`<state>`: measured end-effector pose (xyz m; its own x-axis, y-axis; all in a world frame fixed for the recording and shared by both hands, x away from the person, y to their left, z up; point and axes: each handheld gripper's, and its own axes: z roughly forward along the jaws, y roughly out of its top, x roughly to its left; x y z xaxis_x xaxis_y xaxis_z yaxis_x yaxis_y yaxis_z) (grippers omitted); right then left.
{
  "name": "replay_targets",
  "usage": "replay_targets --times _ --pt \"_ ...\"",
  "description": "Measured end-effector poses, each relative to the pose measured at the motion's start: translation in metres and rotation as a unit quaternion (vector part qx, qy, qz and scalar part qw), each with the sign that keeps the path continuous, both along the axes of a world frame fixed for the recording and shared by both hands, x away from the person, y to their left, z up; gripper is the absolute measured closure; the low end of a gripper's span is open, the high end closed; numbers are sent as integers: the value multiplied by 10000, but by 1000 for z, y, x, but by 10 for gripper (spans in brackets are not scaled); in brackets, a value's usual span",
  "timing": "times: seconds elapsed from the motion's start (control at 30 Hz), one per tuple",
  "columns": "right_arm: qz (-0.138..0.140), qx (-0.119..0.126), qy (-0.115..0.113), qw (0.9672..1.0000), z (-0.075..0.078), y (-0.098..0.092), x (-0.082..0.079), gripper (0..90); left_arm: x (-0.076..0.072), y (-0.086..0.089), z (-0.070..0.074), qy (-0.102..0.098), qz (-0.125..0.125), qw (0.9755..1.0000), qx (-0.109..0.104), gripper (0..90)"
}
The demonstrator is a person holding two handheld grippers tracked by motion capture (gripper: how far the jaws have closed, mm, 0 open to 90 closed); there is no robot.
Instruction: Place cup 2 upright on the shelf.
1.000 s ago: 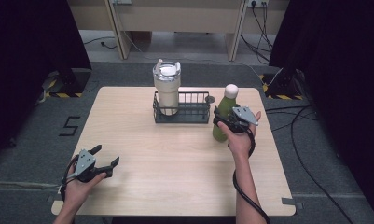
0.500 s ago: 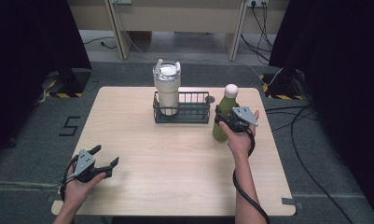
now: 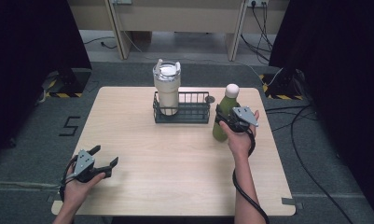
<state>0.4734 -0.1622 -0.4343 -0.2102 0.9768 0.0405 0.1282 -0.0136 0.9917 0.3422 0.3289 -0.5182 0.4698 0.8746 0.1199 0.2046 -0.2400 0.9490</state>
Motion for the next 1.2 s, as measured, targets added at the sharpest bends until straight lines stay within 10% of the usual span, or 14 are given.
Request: replay_targets --times 1.2 --pt "209 139 -379 9990 36 11 -10 258 -1 0 1 -16 6 10000 -24 135"
